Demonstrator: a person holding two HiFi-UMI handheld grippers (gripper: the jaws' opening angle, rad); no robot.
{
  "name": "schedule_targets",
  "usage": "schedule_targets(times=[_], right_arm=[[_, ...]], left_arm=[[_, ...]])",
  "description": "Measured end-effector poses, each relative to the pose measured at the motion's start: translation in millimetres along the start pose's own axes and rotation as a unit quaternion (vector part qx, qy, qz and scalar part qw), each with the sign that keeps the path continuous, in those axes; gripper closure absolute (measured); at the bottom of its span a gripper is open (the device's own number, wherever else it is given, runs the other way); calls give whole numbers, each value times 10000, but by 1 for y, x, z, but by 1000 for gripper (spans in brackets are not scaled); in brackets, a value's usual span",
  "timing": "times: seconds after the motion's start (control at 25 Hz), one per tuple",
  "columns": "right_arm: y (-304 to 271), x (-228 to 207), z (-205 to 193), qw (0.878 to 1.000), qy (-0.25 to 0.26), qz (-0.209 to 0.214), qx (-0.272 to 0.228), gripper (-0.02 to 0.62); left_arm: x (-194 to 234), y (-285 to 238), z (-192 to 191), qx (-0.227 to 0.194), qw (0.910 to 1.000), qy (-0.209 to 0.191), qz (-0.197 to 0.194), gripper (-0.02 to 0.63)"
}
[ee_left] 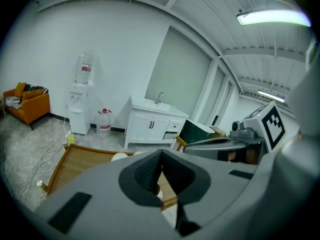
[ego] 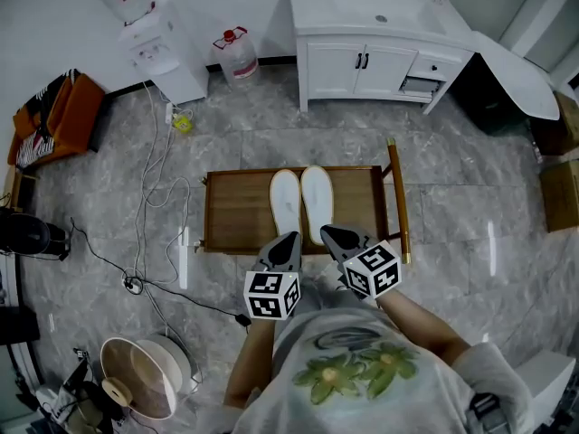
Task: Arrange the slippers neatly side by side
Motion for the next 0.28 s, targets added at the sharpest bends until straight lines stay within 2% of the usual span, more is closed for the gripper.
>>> schedule_targets(times=[0.28], right_arm=[[24,0,-1,9998,192,20,21,591]], left_arm=[[-22,11,-9,-27,10000,51,70,591]])
Point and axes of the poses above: the fingertips, and each gripper's own axes: y backward along the fingers, x to its left, z out of its top, the point moved 6 cm from there along y, backward along the fingers, and after that the axes turned 14 degrees about z, right-handed, at the moved point
